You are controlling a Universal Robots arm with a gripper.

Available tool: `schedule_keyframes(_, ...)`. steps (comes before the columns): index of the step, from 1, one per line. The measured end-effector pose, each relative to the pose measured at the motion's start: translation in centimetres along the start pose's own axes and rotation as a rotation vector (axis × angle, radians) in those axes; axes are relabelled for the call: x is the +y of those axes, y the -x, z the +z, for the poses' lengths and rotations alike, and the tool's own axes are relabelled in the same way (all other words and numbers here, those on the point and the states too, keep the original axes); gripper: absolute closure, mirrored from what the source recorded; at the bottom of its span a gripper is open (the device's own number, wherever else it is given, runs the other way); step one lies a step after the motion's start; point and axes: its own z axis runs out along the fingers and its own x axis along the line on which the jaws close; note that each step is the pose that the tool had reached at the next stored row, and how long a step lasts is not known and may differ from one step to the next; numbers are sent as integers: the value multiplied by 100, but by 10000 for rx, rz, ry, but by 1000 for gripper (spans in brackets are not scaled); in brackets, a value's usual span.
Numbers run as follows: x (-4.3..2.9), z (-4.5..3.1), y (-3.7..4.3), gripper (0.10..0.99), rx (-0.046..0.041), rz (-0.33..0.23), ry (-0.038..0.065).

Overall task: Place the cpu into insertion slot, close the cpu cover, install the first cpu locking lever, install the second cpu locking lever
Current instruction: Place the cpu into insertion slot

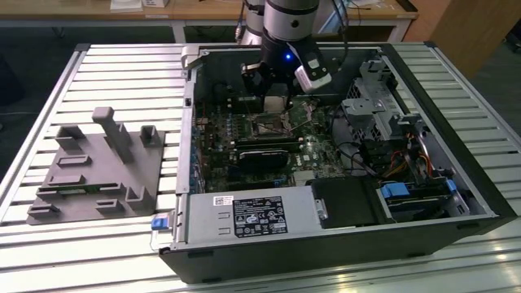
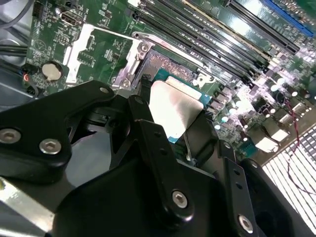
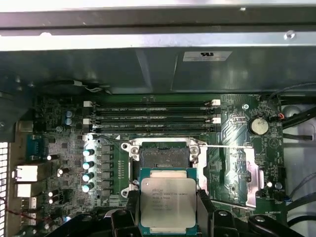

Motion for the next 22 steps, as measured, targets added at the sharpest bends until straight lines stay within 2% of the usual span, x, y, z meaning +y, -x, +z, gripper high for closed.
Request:
schedule_keyframes(14, 25, 244, 28, 545, 0, -1, -10)
schedule_keyframes(18, 37, 271, 31, 545, 0, -1, -56)
schedule_keyframes(22, 37, 271, 31, 545, -1, -1, -58)
